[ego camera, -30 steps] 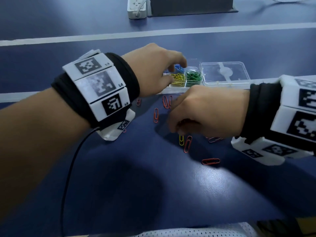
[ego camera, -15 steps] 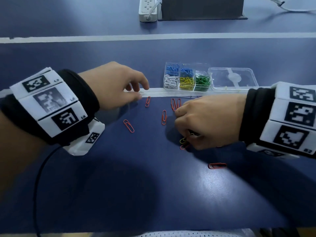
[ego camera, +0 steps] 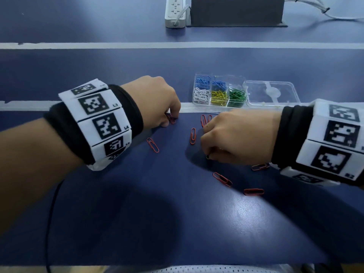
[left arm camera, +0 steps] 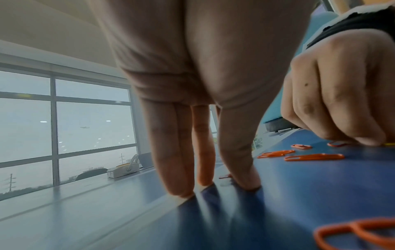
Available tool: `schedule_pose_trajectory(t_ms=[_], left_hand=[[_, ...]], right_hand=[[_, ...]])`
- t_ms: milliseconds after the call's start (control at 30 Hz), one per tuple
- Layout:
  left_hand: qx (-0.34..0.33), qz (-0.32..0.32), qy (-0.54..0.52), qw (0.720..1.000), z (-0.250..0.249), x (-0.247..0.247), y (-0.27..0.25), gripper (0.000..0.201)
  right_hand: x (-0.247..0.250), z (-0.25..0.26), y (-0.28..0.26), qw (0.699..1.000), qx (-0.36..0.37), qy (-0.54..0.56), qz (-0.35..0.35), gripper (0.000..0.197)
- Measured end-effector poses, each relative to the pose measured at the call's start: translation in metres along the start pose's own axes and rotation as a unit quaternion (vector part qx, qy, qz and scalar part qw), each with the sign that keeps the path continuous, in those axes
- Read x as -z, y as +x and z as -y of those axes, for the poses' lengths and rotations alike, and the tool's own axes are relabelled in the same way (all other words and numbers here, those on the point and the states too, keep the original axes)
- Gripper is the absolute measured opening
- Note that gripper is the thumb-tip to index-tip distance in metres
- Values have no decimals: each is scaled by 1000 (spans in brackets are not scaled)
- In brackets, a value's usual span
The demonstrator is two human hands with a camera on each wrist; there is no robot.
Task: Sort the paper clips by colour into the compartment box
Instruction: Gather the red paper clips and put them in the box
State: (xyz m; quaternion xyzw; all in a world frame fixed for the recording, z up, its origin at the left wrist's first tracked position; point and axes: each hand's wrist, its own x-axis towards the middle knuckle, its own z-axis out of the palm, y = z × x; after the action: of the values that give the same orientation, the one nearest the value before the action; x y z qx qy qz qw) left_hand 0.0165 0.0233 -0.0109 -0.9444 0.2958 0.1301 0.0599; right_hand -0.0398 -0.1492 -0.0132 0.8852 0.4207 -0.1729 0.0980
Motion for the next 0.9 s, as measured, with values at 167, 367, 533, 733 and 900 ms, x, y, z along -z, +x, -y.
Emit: schedule_pose_trajectory(t_ms=[167,367,533,733,900], left_hand=[[-10,12,25,1000,1,2,2,10],[-15,-16,12,1000,0,0,-6,6],[-13,-23,-132,991,7,4,-19,14],[-22,7,-194,981,7,-2,-37,29],[-30,6,-175,984,10,-6,-43,24]], right_hand=[[3,7,2,998,-26,61,4,5],[14,-12,5,981,-111,143,-66,8],[25,-51,17,946,-240,126,-176,21],[25,-64,30,937,-272,115,-188,17],[27,-64,30,924,-277,127,-232,17]])
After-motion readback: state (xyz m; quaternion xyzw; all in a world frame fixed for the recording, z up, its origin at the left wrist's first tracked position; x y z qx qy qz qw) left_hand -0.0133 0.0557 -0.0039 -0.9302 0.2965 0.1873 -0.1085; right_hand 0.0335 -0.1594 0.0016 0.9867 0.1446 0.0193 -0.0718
